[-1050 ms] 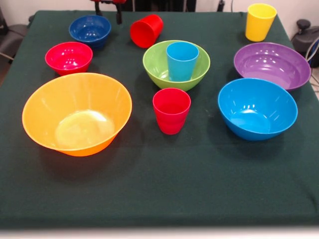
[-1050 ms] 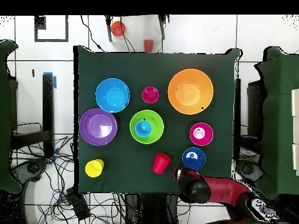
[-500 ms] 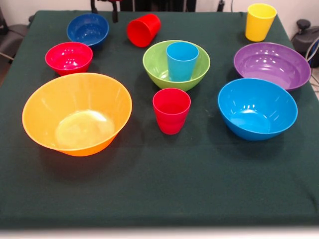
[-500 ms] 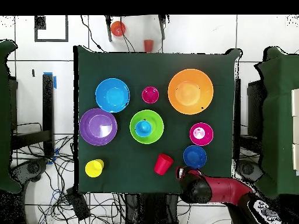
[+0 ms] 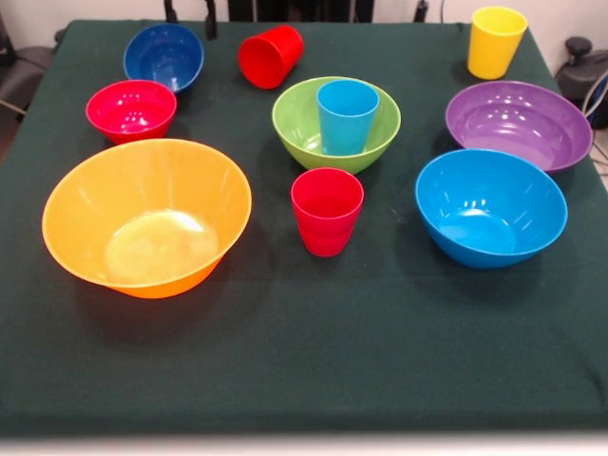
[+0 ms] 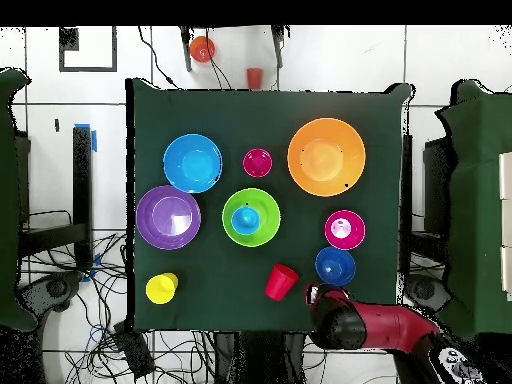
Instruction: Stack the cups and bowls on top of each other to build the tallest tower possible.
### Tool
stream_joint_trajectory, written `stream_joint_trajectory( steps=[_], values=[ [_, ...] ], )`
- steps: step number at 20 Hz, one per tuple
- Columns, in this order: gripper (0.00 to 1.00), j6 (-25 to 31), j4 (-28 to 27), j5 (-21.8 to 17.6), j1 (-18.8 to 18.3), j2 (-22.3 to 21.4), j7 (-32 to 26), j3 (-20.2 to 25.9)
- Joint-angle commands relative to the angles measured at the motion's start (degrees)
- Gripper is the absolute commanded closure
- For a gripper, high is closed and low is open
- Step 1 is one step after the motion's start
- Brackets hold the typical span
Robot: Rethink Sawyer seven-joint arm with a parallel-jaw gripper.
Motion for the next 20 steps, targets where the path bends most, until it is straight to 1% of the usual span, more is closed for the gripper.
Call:
stream_joint_trajectory(
  steps=[1, 6, 11, 16, 18, 20],
  values=[
    [0.00, 3.55, 1.26, -0.83, 2.81, -1.18, 0.88, 4.45],
    [0.00, 3.77, 2.12, -0.60, 3.25, -2.57, 1.06, 4.54],
    [0.00, 3.36, 2.63, 0.03, 4.95, -3.36, 2.55, 3.75],
    [0.00, 5.02, 3.44, 0.86, 4.93, -4.96, 1.78, 4.45],
    [0.00, 5.12, 3.73, 1.05, 5.34, -5.32, 1.98, 4.31],
    [0.00, 4.57, 3.46, 0.91, 5.87, -4.79, 2.41, 4.02]
  ],
)
